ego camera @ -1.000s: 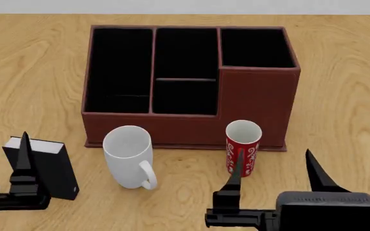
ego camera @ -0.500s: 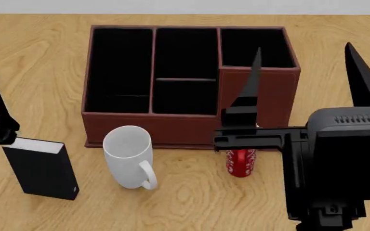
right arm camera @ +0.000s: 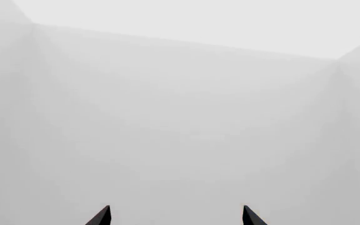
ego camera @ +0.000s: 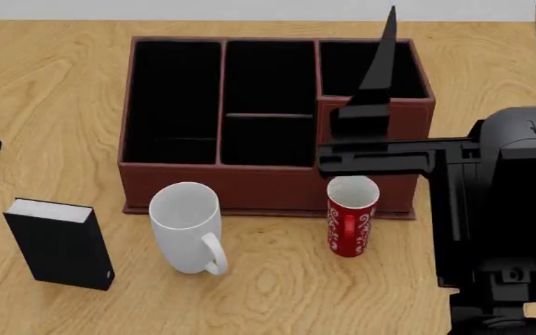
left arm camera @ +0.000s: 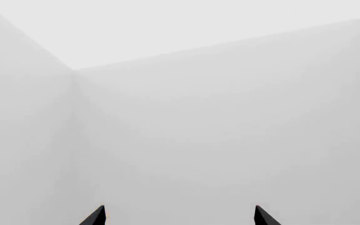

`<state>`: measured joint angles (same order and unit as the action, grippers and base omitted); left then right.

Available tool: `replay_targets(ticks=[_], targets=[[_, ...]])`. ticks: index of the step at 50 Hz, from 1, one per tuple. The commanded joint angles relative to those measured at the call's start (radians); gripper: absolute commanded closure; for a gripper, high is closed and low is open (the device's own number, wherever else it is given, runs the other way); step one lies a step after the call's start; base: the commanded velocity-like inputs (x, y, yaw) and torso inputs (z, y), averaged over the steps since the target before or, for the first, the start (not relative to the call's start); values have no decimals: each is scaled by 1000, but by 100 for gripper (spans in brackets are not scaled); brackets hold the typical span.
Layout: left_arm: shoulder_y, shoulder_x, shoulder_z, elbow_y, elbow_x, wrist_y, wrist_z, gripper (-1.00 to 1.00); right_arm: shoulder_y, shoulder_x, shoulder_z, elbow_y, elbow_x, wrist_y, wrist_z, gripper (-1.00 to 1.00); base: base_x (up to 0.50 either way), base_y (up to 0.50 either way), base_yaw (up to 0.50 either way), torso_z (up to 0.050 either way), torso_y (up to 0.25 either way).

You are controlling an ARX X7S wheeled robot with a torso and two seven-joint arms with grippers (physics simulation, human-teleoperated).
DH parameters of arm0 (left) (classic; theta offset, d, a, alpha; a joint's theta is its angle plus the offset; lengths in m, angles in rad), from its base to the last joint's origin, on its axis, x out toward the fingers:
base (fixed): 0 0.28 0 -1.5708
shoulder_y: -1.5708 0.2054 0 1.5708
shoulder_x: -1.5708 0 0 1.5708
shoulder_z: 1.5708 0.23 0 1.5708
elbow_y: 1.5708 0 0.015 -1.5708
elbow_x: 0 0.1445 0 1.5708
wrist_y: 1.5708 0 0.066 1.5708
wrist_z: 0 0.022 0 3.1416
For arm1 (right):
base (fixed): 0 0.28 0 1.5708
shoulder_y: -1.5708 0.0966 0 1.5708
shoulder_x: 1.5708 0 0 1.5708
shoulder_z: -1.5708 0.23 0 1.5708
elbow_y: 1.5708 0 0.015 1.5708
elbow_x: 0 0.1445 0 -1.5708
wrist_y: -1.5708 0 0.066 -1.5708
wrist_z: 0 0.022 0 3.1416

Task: Pick up the white mug and place it to the right of the caddy.

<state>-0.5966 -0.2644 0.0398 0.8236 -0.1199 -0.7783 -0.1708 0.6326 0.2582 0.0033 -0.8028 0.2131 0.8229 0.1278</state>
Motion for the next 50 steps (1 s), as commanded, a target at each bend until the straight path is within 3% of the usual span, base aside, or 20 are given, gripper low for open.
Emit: replay_targets(ticks=[1, 27, 50], targets=[[-13, -1, -4, -1, -5, -1, -9, -100, 20, 3, 7, -2, 13, 13, 4, -100, 0, 0, 0, 0, 0], [2, -11, 0, -1, -11, 14, -21, -100, 11, 11, 4, 12, 25, -4, 13, -100, 0, -273, 0, 0, 0], [0, -18, 7, -9, -17, 22, -30, -100, 13, -4, 30, 26, 44, -1, 43, -100, 57, -5, 0, 0, 0]])
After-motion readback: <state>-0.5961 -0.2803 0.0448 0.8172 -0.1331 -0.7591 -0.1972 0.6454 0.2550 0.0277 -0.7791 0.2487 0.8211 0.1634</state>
